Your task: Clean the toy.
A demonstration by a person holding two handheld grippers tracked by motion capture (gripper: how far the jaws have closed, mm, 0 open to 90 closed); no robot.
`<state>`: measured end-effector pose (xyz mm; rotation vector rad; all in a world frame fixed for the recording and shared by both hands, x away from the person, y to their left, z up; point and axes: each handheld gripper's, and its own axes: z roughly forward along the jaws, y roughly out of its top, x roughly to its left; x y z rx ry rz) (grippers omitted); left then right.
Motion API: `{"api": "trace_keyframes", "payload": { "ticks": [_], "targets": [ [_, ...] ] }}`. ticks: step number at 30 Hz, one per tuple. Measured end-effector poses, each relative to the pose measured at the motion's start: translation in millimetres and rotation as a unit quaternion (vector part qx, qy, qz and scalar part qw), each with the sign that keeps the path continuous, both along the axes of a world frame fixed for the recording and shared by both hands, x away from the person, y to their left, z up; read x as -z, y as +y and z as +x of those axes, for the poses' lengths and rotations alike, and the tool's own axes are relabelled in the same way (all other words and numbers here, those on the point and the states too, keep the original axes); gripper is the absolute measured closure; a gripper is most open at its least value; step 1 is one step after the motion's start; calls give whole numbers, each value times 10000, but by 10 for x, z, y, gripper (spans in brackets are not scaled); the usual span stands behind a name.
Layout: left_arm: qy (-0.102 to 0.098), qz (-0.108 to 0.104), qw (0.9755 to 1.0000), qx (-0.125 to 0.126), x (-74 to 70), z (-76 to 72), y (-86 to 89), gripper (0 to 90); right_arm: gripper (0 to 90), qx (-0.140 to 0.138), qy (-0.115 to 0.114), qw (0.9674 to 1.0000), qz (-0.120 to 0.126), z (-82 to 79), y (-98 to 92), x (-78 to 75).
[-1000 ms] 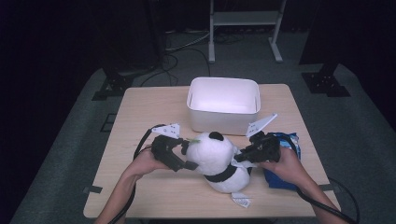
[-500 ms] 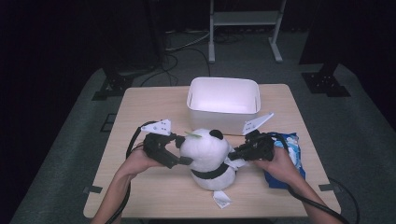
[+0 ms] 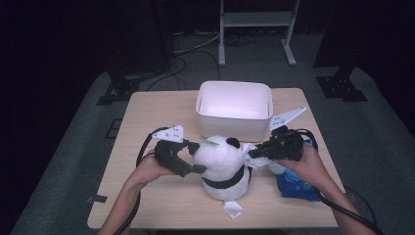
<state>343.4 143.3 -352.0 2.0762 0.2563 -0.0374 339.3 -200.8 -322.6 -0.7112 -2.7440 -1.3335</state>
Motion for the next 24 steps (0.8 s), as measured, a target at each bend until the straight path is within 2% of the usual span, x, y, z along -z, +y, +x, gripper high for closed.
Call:
{"api": "trace_keyframes", "payload": {
  "ticks": [15, 24],
  "targets": [
    [-32, 73, 10000, -54, -18, -27, -152, 176, 800, -129, -217, 9992, 295, -38, 46, -324],
    [-107, 251, 9996, 22, -59, -14, -249, 177, 801, -315, -355, 9985, 260, -42, 225, -524]
  ]
}}
